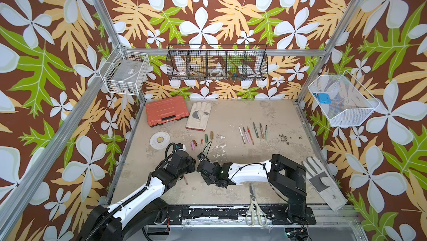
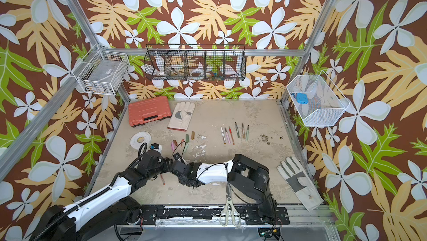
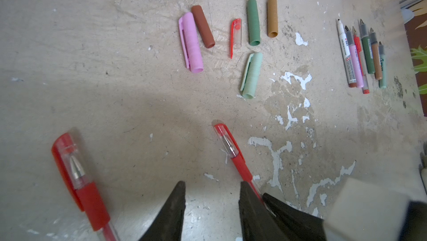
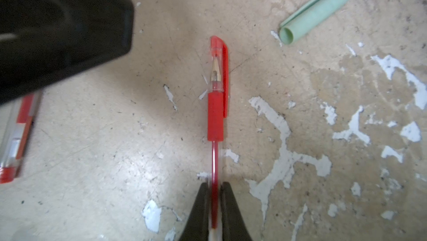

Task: Remove pen caps from pens
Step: Pick up the pen from the center of the table, then open the pen cap on the pen.

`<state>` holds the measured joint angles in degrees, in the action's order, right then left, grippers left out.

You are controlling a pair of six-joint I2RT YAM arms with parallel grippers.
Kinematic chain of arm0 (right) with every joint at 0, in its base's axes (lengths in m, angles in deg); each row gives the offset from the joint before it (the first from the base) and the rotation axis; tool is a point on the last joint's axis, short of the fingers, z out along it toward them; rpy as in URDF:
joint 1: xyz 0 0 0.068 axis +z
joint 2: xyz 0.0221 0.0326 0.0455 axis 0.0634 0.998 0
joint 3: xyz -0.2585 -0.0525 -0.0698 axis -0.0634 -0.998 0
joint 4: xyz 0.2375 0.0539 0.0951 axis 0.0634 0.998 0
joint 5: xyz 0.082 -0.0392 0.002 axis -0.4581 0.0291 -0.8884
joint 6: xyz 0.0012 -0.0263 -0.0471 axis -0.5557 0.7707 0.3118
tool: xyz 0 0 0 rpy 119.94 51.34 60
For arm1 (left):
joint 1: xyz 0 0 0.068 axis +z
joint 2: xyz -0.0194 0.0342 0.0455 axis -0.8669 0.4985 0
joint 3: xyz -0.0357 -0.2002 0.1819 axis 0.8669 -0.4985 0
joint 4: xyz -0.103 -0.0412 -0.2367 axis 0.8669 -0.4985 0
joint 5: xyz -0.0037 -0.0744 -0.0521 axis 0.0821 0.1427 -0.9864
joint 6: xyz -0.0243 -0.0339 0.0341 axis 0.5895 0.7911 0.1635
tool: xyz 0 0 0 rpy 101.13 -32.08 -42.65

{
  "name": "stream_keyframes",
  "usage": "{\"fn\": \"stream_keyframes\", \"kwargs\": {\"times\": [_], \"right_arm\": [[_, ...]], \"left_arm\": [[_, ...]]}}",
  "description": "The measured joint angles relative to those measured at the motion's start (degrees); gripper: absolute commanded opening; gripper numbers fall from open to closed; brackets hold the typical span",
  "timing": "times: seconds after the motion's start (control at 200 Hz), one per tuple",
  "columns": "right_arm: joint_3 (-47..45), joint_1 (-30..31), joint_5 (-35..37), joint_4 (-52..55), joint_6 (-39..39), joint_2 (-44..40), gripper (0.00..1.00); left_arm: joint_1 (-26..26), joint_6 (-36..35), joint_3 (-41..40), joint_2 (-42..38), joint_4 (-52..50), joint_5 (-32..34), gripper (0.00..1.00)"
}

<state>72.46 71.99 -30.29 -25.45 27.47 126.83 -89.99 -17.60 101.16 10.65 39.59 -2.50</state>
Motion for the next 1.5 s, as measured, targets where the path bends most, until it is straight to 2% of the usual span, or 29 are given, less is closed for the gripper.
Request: {"fn": "stream_keyframes", "kwargs": {"times": [0.1,0.23,0.38,0.485,0.701,0.906,1.056,1.211,1.351,1.501], "right_arm": [[-1.2,-0.2,0.1,0.8,0.0,-1.3,0.07],[-4.2,-1.9,-1.1,3.0,0.5,-5.1,0.06],[-7.9,-6.0,-3.8,4.1,1.5,-13.4,0.05],[-10.0,-9.3,-5.7,4.0,2.5,-19.9,0.05],[-12.4,-19.5,-14.7,2.5,5.6,-31.3,0.07],[-13.0,-26.7,-25.6,-2.3,8.9,-35.9,0.07],[-15.5,-27.7,-30.8,-7.0,10.3,-37.3,0.06],[-19.5,-27.8,-34.9,-12.5,11.7,-39.0,0.06],[-21.0,-27.8,-37.3,-15.9,11.9,-39.4,0.06],[-21.0,-27.8,-39.2,-17.6,12.2,-38.7,0.05]], "left_arm": [[0.0,0.0,0.1,-0.2,0.2,-0.6,0.43],[0.0,0.0,-0.2,-1.8,0.7,-1.5,0.54],[0.1,-0.1,0.5,-4.4,2.2,-4.0,0.59],[0.1,-0.2,2.8,-5.3,4.5,-6.8,0.6],[0.2,-0.2,4.2,-4.2,15.4,-12.1,0.6],[0.2,-0.1,5.0,0.2,27.8,-13.4,0.61],[0.3,0.0,4.5,6.2,37.4,-13.8,0.61],[0.6,0.5,1.4,12.3,46.3,-17.3,0.62],[0.6,0.4,1.4,12.7,51.7,-21.0,0.62],[0.6,0.2,0.8,12.0,54.4,-22.3,0.63]]}}
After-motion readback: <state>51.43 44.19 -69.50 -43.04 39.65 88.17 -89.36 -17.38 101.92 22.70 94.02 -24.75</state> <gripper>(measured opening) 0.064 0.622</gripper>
